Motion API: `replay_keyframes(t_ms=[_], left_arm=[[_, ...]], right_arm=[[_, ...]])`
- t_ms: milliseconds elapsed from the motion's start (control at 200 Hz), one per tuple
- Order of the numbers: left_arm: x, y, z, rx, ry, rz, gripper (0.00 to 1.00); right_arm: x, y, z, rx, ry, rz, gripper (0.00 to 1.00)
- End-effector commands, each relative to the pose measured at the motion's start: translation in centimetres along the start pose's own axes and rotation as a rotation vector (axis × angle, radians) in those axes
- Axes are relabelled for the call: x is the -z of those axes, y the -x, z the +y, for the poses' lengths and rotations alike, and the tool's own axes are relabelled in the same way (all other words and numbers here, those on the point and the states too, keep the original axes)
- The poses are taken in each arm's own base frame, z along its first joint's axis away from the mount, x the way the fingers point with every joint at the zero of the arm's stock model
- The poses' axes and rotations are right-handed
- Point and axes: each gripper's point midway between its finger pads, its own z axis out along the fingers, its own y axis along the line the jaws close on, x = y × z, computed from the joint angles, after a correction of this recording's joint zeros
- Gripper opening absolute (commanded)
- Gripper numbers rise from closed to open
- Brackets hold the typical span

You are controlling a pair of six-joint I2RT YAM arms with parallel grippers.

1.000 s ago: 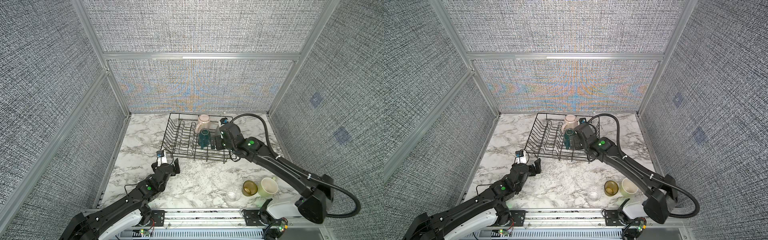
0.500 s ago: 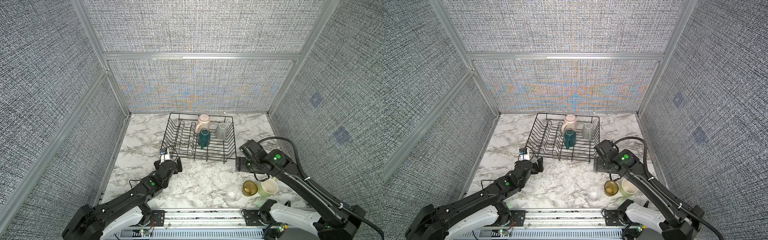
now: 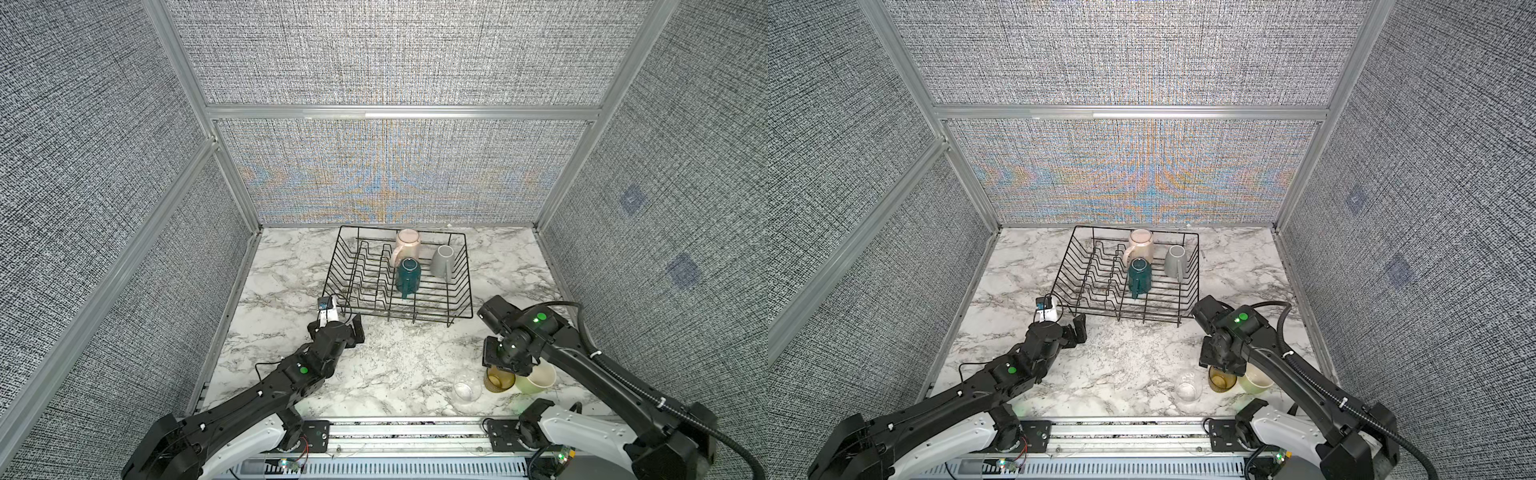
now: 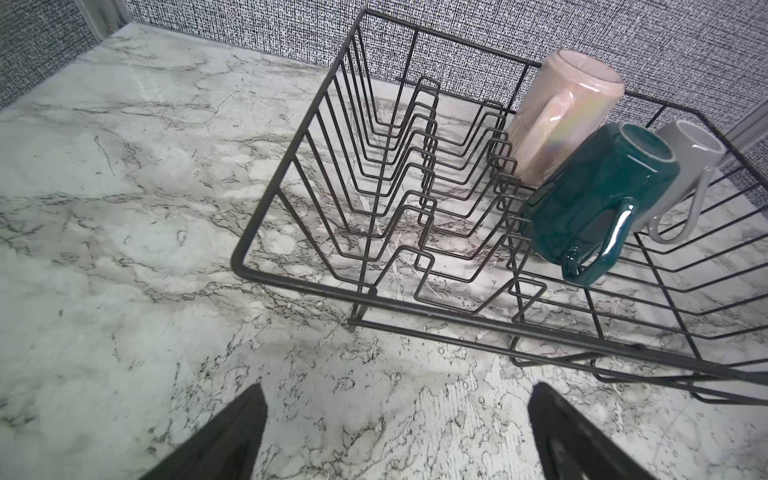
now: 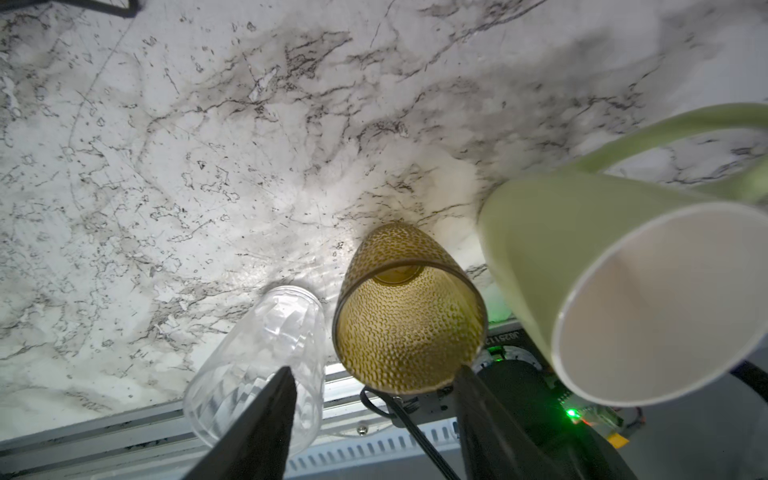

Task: Load the cups into the dish rack
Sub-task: 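Move the right gripper down onto the gold textured cup and grasp it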

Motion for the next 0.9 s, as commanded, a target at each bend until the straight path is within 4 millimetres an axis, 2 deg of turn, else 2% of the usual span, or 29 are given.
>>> replay_keyframes(t_ms=[0, 70, 145, 315, 410, 495, 540, 720, 895], left_arm=[[0.3, 0.4, 0.4, 0.013, 0.01, -0.025, 0.98], [0.3, 0.2, 0.7, 0.023, 0.011, -0.028, 0.98], [0.5, 0.3, 0.7, 0.022, 0.011, -0.03, 0.98], [0.6, 0.3, 0.9, 0.032, 0.01, -0.04, 0.98], [0.6, 0.2, 0.9, 0.023, 0.011, -0.036, 0.98], [0.6, 0.4, 0.9, 0.027, 0.009, -0.042, 0.98], [0.6, 0.3, 0.9, 0.031, 0.01, -0.04, 0.98], [0.7, 0.4, 0.9, 0.026, 0.01, -0.042, 0.98], [0.7, 0.2, 1.1, 0.033, 0.014, -0.04, 0.98]], right_arm=[[-0.9, -0.3, 1.7, -0.038, 0.081, 0.043, 0.62], [-1.9, -0.4, 1.8, -0.067, 0.089, 0.064, 0.61], [-2.8, -0.3, 1.5, -0.094, 0.083, 0.077, 0.52], [-4.4, -0.9, 2.2, -0.104, 0.109, 0.151, 0.42], [-5.3, -1.0, 1.9, -0.098, 0.084, 0.161, 0.4], [-6.2, -1.2, 1.4, -0.11, 0.056, 0.163, 0.3], [-6.5, -1.3, 1.3, -0.111, 0.046, 0.165, 0.29], [-6.5, -0.6, 0.6, -0.102, 0.019, 0.115, 0.18], [-4.9, -0.1, 0.9, -0.083, 0.057, 0.085, 0.08]])
